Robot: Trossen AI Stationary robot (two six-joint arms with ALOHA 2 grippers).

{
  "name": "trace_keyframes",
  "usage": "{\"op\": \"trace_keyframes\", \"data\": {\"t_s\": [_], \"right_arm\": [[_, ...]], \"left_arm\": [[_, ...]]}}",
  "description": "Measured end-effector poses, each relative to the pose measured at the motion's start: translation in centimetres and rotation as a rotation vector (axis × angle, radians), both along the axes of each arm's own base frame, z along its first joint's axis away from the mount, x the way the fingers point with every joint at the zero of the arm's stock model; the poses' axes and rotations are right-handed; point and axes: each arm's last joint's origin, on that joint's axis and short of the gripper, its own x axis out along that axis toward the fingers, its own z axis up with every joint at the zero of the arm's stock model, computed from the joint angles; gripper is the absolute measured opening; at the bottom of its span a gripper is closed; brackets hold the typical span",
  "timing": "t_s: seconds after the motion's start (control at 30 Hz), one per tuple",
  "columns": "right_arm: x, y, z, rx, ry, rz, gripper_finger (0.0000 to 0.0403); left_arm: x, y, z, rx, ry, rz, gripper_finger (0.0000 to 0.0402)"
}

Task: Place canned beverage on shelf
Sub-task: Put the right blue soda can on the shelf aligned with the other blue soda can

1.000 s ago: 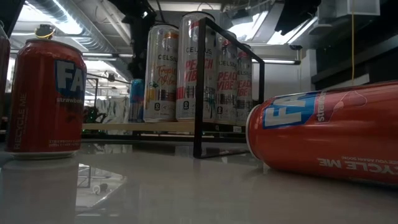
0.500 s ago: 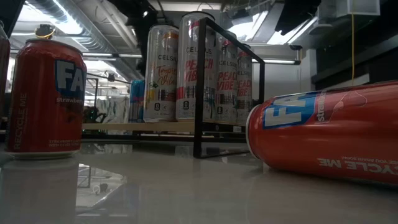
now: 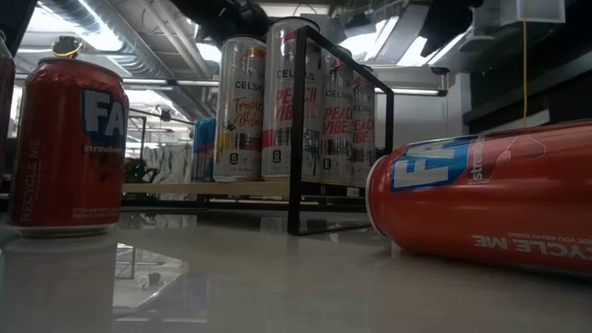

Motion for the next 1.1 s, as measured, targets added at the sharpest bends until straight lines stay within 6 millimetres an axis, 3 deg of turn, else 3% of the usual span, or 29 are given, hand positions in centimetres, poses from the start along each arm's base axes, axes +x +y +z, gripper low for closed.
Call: {"op": "trace_keyframes", "data": {"t_s": [0.23, 0.73, 1.1], "right_arm": [[-0.4, 0.8, -1.3, 0.204, 0.101, 0.055, 0.0342], [-1.5, 6.8, -10.4, 0.376, 0.355, 0.132, 0.0342], [-2.1, 7.7, -15.9, 0.395, 0.342, 0.119, 0.0342]], "left_arm": [[1.6, -1.5, 0.5, 0.031, -0.061, -0.067, 0.0334], [3.0, -3.7, 0.5, 0.030, -0.062, -0.136, 0.0334], [3.3, -4.1, 0.5, 0.034, -0.060, -0.143, 0.0334]]}}
